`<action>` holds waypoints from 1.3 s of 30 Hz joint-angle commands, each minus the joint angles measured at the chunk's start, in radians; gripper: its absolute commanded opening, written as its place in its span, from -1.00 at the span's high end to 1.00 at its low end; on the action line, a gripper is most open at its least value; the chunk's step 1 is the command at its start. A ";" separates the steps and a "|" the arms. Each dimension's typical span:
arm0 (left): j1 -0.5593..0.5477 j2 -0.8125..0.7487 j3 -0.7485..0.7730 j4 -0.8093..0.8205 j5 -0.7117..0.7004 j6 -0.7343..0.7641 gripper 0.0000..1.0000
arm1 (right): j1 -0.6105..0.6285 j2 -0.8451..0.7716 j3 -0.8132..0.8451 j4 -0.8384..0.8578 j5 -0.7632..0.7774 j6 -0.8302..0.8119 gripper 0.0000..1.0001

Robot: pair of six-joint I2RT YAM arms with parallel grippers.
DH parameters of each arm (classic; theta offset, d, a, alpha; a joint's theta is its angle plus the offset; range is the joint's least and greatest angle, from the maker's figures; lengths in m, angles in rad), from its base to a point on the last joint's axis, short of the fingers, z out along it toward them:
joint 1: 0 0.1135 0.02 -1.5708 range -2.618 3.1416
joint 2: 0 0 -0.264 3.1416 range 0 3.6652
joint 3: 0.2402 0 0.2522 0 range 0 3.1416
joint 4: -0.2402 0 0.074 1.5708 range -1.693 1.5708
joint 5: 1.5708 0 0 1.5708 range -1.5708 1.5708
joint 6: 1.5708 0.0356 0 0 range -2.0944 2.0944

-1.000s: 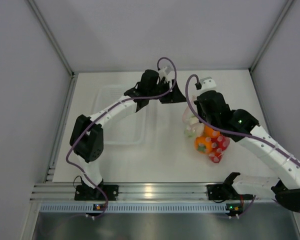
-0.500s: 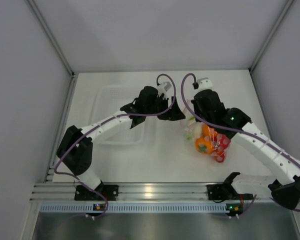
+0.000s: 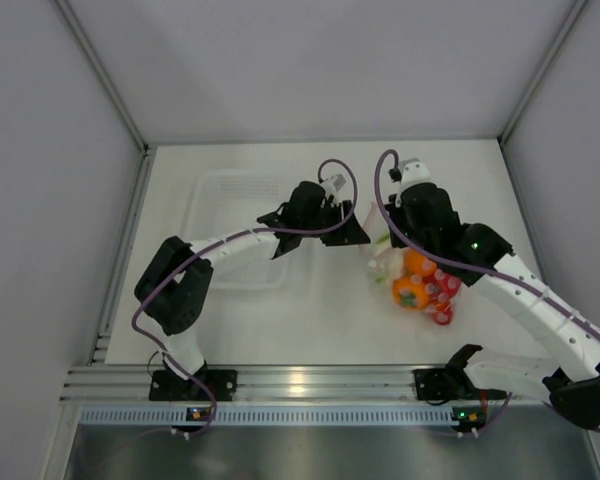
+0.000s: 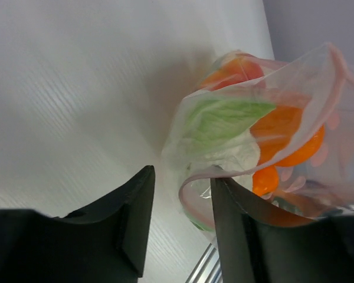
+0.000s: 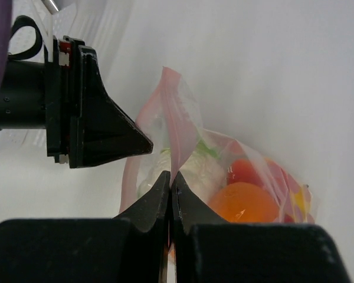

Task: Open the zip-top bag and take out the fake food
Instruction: Open the zipper of the food storage bag at the center of the board.

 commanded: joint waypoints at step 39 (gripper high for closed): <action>0.062 -0.356 -0.152 -0.251 -0.185 0.072 1.00 | -0.084 -0.068 0.034 -0.070 -0.067 -0.067 1.00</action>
